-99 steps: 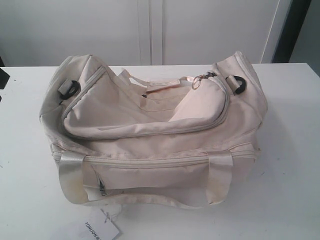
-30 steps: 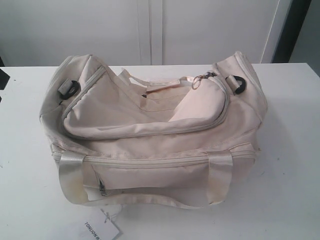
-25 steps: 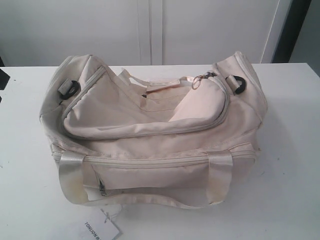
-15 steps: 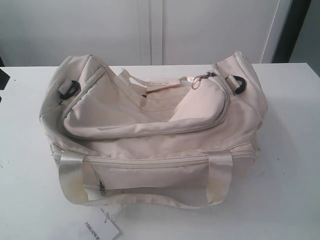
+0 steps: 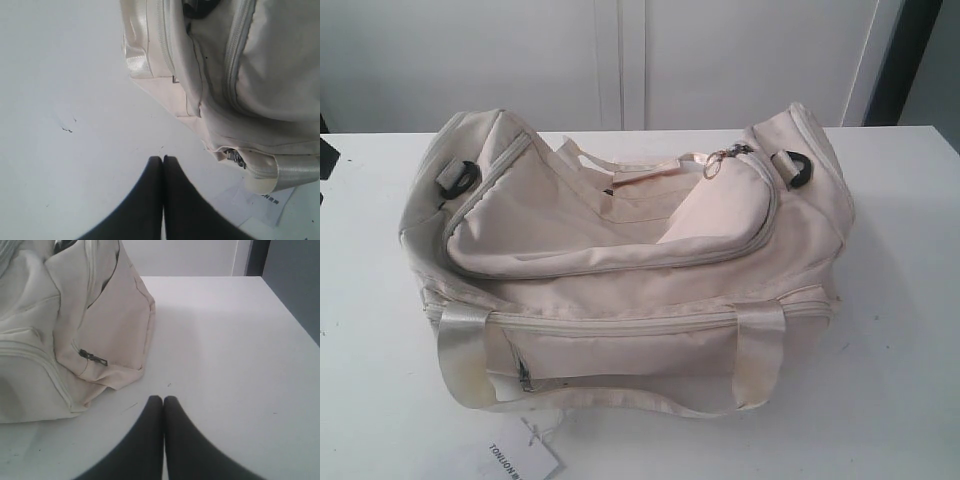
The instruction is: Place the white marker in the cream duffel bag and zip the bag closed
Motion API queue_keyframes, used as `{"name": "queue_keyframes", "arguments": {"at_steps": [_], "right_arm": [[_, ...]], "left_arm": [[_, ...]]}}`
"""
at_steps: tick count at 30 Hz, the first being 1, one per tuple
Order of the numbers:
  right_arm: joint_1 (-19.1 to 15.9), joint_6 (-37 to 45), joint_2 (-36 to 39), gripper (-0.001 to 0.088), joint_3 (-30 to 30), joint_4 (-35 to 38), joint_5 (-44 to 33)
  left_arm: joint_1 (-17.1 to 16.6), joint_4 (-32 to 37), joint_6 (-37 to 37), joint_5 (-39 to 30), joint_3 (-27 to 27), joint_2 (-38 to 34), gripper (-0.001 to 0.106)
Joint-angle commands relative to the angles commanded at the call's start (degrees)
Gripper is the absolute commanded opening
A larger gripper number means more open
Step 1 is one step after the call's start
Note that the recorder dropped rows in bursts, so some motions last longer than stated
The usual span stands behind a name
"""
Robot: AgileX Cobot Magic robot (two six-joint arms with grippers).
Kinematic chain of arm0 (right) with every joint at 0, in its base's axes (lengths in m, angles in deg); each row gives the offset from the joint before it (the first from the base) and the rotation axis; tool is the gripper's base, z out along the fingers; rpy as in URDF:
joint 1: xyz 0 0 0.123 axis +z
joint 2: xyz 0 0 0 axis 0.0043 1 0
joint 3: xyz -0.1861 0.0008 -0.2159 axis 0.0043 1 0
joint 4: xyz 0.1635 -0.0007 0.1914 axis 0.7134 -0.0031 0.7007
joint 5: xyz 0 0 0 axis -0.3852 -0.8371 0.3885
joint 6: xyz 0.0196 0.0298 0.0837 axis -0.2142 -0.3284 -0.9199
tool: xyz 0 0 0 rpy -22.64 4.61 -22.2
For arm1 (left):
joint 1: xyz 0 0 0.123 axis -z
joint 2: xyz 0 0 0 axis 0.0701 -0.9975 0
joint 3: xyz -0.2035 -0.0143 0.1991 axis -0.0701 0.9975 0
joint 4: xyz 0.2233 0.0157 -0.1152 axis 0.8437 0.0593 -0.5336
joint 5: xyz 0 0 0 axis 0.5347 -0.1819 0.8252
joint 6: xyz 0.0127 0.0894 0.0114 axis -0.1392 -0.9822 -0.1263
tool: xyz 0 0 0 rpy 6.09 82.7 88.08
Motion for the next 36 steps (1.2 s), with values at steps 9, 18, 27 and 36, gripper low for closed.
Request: {"name": "queue_keyframes", "arguments": {"at_steps": [9, 18, 27, 36], "right_arm": [[0.00, 0.00, 0.00, 0.0000, 1.04, 2.83, 1.48], [0.00, 0.00, 0.00, 0.0000, 1.04, 2.83, 1.48], [0.00, 4.28, 0.00, 0.0000, 1.04, 2.83, 1.47], [0.00, 4.28, 0.00, 0.0000, 1.04, 2.83, 1.47]], "left_arm": [[0.00, 0.00, 0.00, 0.00, 0.00, 0.00, 0.000], [0.00, 0.00, 0.00, 0.00, 0.00, 0.00, 0.000], [0.00, 0.00, 0.00, 0.00, 0.00, 0.00, 0.000], [0.00, 0.00, 0.00, 0.00, 0.00, 0.00, 0.000]]}}
